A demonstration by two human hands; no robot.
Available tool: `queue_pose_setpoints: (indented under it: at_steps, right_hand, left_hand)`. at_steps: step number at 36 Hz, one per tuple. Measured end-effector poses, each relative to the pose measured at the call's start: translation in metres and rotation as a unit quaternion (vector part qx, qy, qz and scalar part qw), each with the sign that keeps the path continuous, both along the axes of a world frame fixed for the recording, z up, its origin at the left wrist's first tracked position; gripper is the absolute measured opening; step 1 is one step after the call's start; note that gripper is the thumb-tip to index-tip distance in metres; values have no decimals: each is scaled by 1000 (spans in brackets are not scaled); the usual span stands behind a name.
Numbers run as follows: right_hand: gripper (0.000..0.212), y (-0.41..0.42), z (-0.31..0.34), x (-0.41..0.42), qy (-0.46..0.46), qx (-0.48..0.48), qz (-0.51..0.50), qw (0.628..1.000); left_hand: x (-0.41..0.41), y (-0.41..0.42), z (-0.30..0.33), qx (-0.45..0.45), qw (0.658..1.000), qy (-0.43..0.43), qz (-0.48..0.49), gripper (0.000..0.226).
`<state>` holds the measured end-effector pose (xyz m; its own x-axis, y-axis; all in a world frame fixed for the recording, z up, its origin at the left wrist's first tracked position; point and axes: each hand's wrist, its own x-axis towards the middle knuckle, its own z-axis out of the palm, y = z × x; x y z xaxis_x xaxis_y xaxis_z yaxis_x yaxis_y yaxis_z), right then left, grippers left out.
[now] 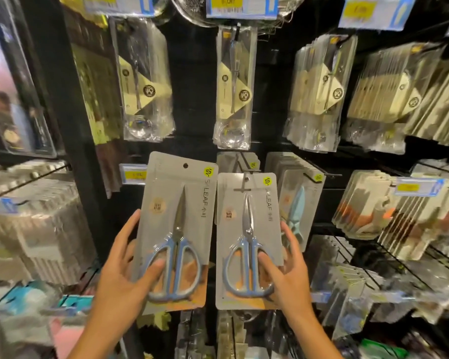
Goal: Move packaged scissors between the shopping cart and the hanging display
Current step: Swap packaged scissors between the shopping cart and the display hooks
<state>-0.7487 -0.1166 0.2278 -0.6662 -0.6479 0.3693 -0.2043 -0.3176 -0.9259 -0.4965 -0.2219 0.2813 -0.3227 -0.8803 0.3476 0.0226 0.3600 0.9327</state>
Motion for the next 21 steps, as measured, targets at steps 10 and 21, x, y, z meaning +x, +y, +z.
queue_pose_setpoints:
  at_steps: [10, 21]
  right_hand:
    - [74, -17, -14, -7, 43, 15, -6, 999]
    - [76, -47, -33, -23, 137, 113, -56, 983]
  left_hand:
    - [-5, -3, 2, -10, 1000, 3, -6, 85]
    - [-14, -23, 7, -32, 999, 1, -15, 86]
